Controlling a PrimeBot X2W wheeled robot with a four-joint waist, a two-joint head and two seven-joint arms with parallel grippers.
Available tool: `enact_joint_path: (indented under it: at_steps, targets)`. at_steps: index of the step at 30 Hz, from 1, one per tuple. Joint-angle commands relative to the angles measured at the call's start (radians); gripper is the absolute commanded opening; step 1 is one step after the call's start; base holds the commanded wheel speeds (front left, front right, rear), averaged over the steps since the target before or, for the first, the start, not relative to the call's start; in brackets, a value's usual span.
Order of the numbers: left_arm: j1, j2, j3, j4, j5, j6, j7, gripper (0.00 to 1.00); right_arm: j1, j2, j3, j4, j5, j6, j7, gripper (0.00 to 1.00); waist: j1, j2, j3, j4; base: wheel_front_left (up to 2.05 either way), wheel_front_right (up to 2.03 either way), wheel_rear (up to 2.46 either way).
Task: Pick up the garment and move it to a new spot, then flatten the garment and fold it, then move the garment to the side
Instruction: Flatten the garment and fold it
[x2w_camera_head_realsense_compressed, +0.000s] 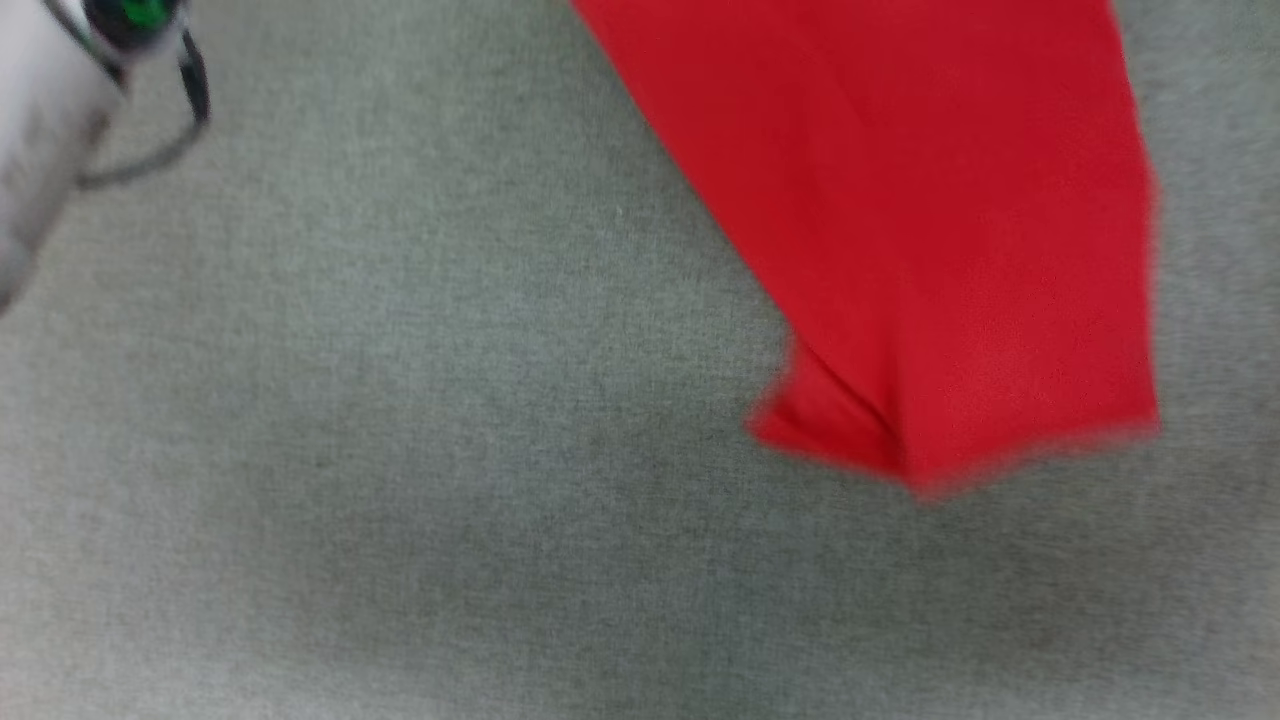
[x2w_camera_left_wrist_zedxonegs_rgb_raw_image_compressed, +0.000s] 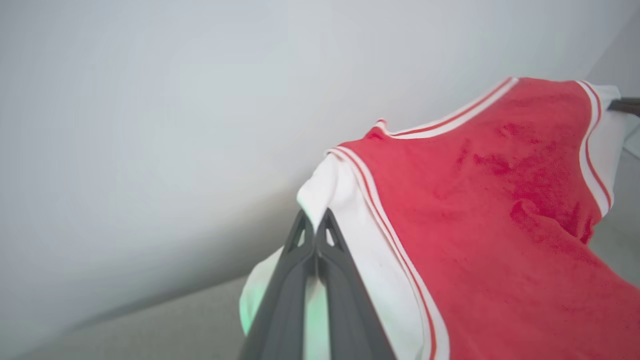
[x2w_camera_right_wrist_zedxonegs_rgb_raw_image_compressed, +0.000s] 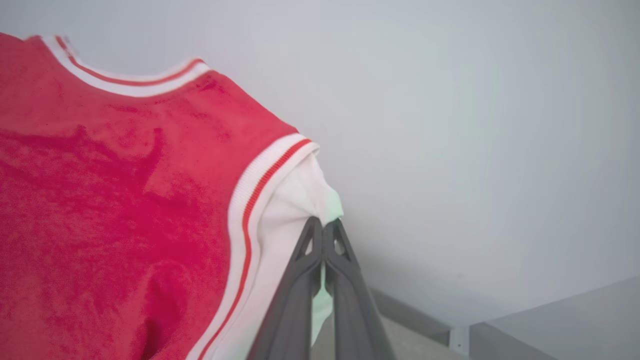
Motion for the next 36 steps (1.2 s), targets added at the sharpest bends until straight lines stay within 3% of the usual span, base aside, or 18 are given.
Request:
enact_joint_path:
  at_steps: [1, 5, 8, 10, 14, 18, 23, 28, 36]
  targets:
    - [-0.037, -0.008, 0.025, 0.029, -0.013, 0.001, -0.038, 0.0, -0.04, 0.01, -0.022, 0.033, -0.028, -0.001, -0.042, 0.0, 0.0, 0.0, -0.061, -0.022, 0.0, 0.0, 0.0]
    - [-0.126, -0.063, 0.097, 0.13, -0.042, 0.001, -0.155, 0.0, -0.141, 0.065, -0.103, 0.194, -0.086, -0.001, -0.182, 0.0, 0.0, 0.0, -0.118, -0.037, 0.0, 0.0, 0.0]
    - [-0.18, -0.09, 0.155, 0.152, -0.067, 0.001, -0.189, 0.0, -0.206, 0.111, -0.152, 0.296, -0.104, -0.001, -0.256, 0.0, 0.0, 0.0, -0.154, -0.052, 0.0, 0.0, 0.0]
    - [-0.179, -0.099, 0.14, 0.15, -0.051, 0.001, -0.192, 0.0, -0.216, 0.143, -0.16, 0.343, -0.114, -0.001, -0.275, 0.0, 0.0, 0.0, -0.177, -0.059, 0.0, 0.0, 0.0]
    - [-0.129, -0.085, 0.126, 0.138, -0.064, 0.001, -0.197, 0.0, -0.162, 0.167, -0.132, 0.362, -0.112, -0.001, -0.28, 0.0, 0.0, 0.0, -0.211, -0.068, 0.0, 0.0, 0.0]
    - [0.002, -0.051, 0.087, 0.065, -0.089, 0.001, -0.199, 0.0, -0.043, 0.153, -0.091, 0.307, -0.072, -0.001, -0.292, 0.0, 0.0, 0.0, -0.245, -0.08, 0.0, 0.0, 0.0]
    - [0.265, 0.043, 0.007, -0.151, -0.136, 0.001, -0.202, 0.0, 0.191, 0.095, 0.011, 0.115, 0.01, -0.001, -0.273, 0.0, 0.0, 0.0, -0.291, -0.088, 0.0, 0.0, 0.0]
    - [0.473, 0.121, -0.039, -0.312, -0.136, 0.001, -0.204, 0.0, 0.369, -0.023, 0.072, -0.083, 0.097, -0.001, -0.247, 0.0, 0.0, 0.0, -0.32, -0.093, 0.0, 0.0, 0.0]
    - [0.84, 0.219, 0.048, -0.513, -0.095, 0.001, -0.202, 0.0, 0.74, -0.267, 0.102, -0.472, 0.263, -0.001, -0.17, 0.0, 0.0, 0.0, -0.369, -0.097, 0.0, 0.0, 0.0]
